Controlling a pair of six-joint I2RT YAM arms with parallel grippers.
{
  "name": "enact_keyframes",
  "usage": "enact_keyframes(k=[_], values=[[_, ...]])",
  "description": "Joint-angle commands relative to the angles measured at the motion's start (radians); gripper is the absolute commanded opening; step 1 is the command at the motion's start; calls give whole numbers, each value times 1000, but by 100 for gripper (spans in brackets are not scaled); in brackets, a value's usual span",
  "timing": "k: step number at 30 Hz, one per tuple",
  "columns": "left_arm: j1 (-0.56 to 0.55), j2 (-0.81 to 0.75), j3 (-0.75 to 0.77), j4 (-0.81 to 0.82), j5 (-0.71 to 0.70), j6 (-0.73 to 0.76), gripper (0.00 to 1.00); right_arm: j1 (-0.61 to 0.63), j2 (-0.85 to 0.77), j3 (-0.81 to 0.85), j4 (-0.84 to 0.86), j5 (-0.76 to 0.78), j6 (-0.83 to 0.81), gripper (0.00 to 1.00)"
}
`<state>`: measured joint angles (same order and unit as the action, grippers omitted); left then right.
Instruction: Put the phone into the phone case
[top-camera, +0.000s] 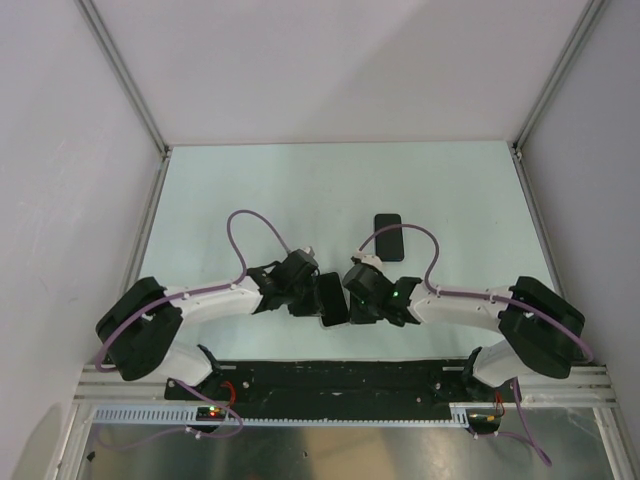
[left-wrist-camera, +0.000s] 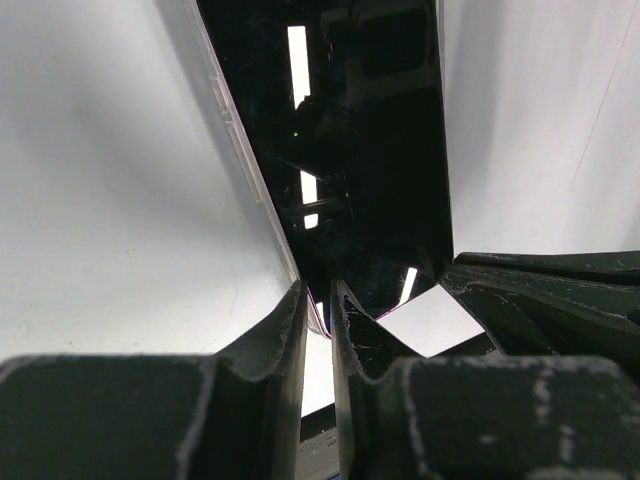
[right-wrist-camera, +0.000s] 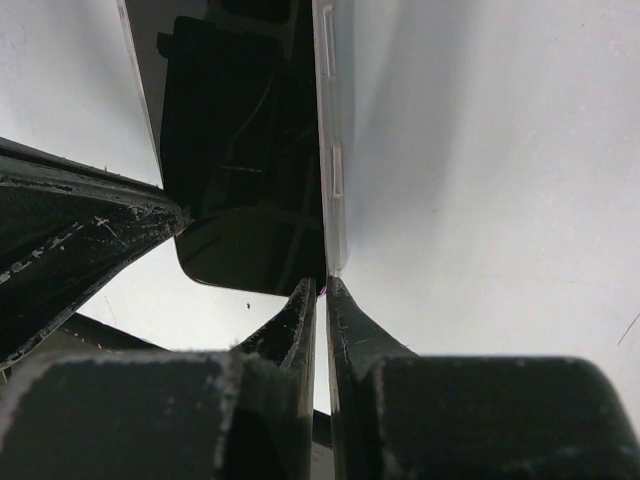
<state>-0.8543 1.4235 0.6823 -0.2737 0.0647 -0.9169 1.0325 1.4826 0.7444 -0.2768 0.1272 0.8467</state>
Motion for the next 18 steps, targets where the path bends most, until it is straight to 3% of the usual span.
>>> enact_keyframes(k=[1,18], values=[[-6,7,11,14,7,-11,19,19,112,-22,-76,38,14,8],[-7,-76,-52,11,9,-19,19,36,274,70,-140,55,16,7]])
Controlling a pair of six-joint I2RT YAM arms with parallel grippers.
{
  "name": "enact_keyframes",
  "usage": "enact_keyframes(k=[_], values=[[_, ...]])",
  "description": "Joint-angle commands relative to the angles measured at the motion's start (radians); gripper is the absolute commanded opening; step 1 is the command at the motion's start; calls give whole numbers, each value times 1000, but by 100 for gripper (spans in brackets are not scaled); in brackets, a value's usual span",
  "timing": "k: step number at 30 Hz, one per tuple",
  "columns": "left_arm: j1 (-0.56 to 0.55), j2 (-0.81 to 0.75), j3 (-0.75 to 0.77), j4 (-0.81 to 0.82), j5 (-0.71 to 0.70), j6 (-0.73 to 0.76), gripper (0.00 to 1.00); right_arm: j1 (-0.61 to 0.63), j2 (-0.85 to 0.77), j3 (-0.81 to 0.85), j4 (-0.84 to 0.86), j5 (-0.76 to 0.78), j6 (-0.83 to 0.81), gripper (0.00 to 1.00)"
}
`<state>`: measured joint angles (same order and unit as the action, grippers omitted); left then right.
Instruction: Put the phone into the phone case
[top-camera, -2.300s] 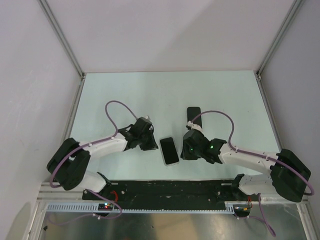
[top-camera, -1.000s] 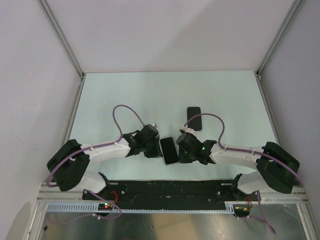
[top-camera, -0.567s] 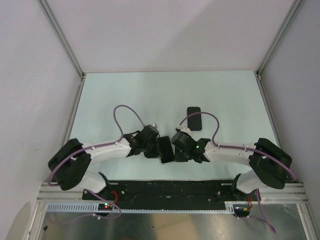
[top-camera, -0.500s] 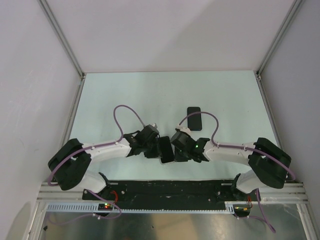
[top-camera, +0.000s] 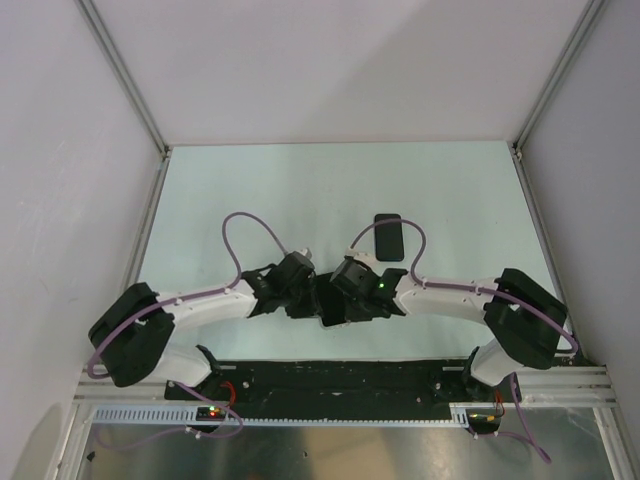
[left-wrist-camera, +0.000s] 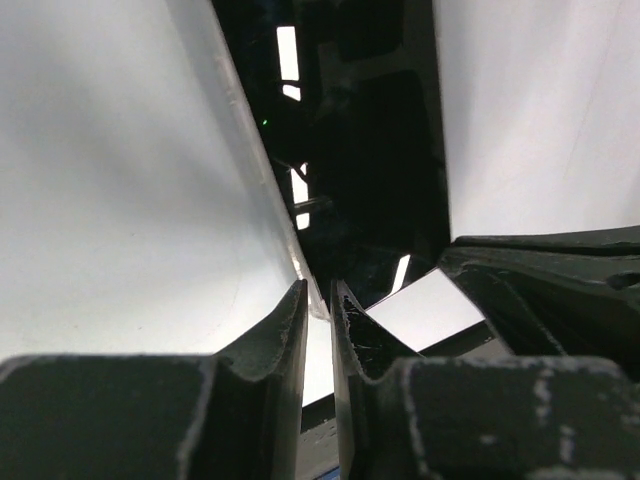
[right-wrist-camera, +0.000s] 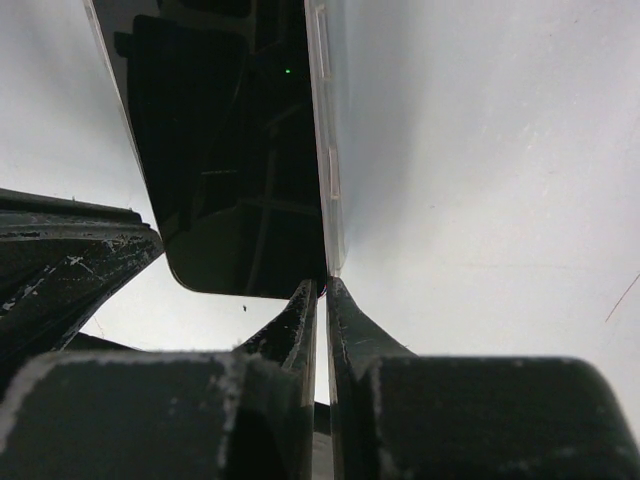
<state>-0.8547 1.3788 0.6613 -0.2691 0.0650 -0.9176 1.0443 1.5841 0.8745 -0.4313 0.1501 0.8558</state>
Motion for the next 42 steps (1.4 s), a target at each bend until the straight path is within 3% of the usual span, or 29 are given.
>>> enact_keyframes(k=[1,26,32,38,42], values=[[-6,-35,-39,6,7,-19,19,25,182,-57,14,33,9,7],[-7,-81,-79,8,13,-20,20,53,335,-4,22,32,32,6],[-5,-83,-75,8,2,-25,20,46,264,0,4,52,20,6],[29,-117,-83,7,-30,-52,19,-6,83,19,-12,81,-28,8],[65,-148,-57,-3,-40,-35,20,-43,-54,52,-15,117,-78,25]])
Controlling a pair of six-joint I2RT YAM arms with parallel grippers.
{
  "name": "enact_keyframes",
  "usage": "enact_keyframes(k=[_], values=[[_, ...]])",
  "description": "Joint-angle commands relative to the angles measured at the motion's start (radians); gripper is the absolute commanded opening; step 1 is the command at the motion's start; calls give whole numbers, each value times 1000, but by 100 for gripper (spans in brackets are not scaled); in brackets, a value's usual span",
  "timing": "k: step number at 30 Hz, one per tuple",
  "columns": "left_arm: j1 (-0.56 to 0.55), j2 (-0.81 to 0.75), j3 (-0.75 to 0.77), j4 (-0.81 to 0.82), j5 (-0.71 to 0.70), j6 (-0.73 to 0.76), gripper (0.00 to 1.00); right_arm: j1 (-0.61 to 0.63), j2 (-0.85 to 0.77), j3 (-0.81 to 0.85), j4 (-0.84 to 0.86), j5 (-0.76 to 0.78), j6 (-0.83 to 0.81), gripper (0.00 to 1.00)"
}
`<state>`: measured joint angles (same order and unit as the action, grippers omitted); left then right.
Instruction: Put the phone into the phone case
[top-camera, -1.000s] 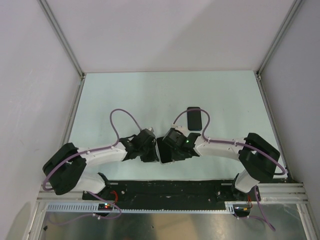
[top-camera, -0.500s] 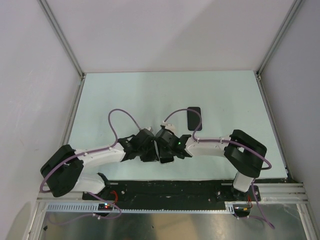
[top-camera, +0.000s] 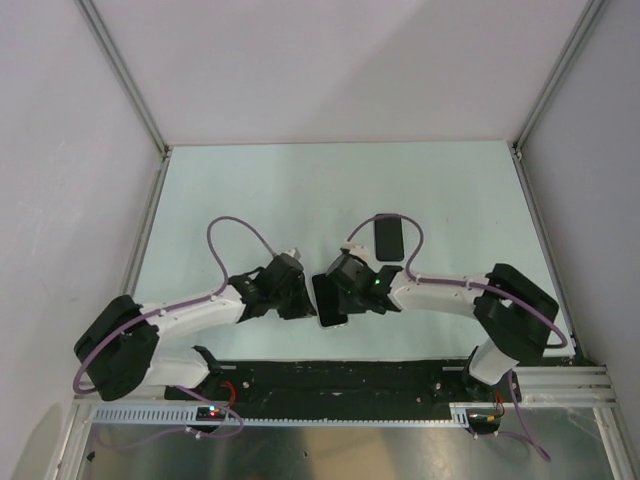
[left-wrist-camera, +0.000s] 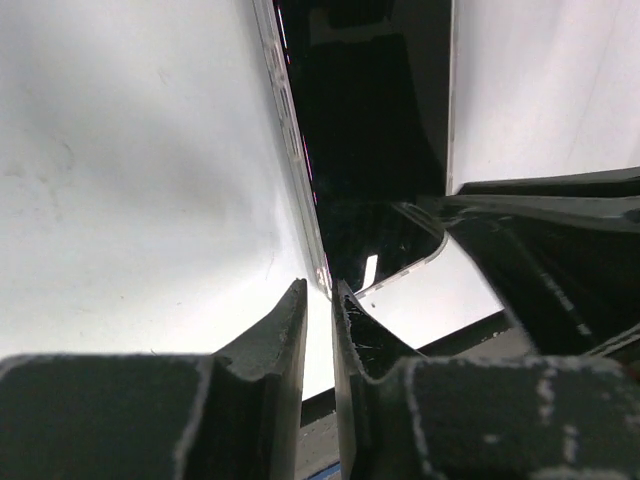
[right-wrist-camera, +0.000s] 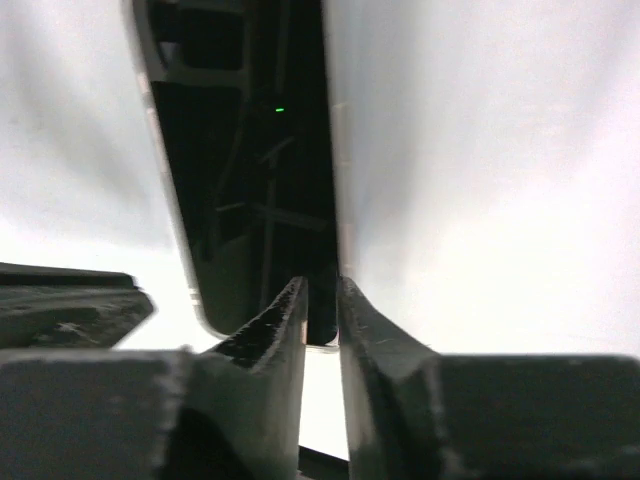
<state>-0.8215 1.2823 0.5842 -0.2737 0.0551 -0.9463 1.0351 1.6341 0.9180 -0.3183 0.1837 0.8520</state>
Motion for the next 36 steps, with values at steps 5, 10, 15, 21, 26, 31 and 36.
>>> enact_keyframes(k=[5,10,15,21,26,31,36], values=[[90,-86,58,-46,-47,32,28,-37,-146,46,-122,121,-166,73],[203,-164,76,-101,-100,60,69,-11,-81,57,-76,97,-221,93],[327,-246,103,-162,-129,93,98,24,1,105,-60,87,-256,97],[393,-279,113,-193,-121,134,100,60,63,150,-56,78,-264,98],[403,-281,101,-195,-112,136,100,70,98,169,-62,70,-254,98],[405,-285,99,-195,-108,143,100,76,142,193,-91,89,-237,98],[407,-291,95,-195,-101,145,100,85,177,231,-158,152,-212,98]])
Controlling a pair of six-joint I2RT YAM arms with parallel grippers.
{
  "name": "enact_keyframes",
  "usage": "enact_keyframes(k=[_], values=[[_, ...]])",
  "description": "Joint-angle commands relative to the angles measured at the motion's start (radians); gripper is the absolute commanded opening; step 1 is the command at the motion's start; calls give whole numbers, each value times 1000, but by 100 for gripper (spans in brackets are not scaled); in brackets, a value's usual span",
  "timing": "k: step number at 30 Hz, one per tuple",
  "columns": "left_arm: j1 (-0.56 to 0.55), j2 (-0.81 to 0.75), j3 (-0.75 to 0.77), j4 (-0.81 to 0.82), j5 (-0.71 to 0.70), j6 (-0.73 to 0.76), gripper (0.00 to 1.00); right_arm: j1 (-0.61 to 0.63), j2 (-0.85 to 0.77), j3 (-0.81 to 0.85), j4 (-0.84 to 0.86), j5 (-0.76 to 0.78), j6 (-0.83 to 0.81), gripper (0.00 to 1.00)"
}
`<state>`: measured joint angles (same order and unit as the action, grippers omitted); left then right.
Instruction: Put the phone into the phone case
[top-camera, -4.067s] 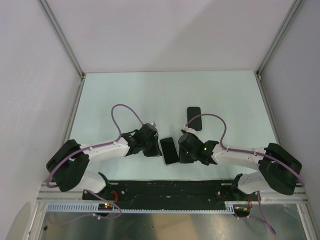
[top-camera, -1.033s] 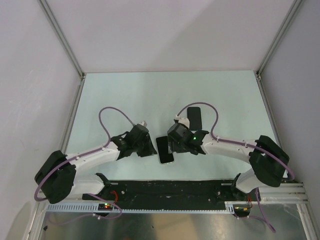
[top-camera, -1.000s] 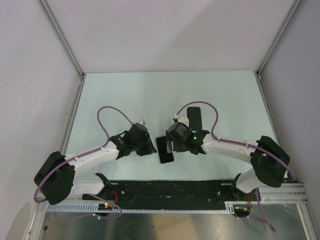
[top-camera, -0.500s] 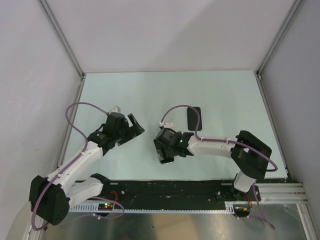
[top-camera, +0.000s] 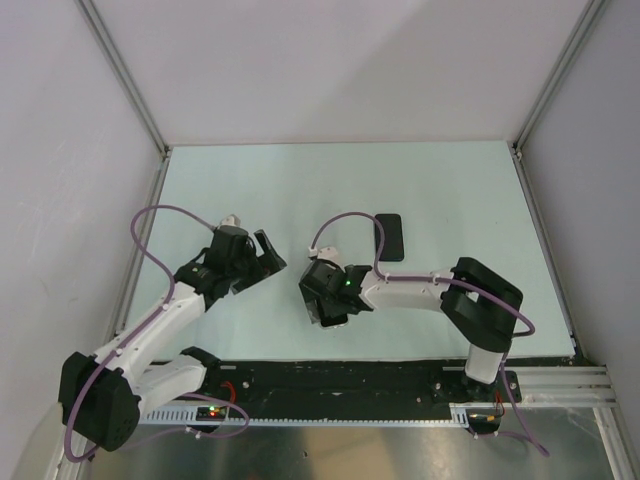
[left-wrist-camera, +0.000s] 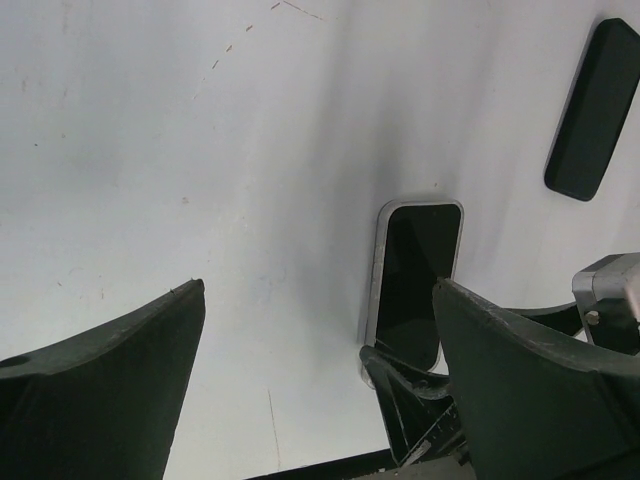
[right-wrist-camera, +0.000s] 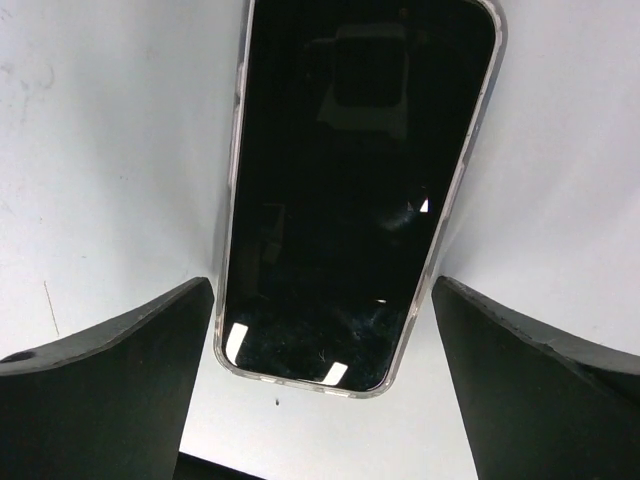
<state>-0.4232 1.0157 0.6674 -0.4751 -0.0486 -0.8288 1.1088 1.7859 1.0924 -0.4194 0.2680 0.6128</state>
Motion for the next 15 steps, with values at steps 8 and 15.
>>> enact_keyframes(k=[8,15], values=[[9,-22,7,6,7,27,100,37,86,98,-101,64,79,92],[9,-18,9,7,12,23,100,5,128,123,-152,76,145,75]])
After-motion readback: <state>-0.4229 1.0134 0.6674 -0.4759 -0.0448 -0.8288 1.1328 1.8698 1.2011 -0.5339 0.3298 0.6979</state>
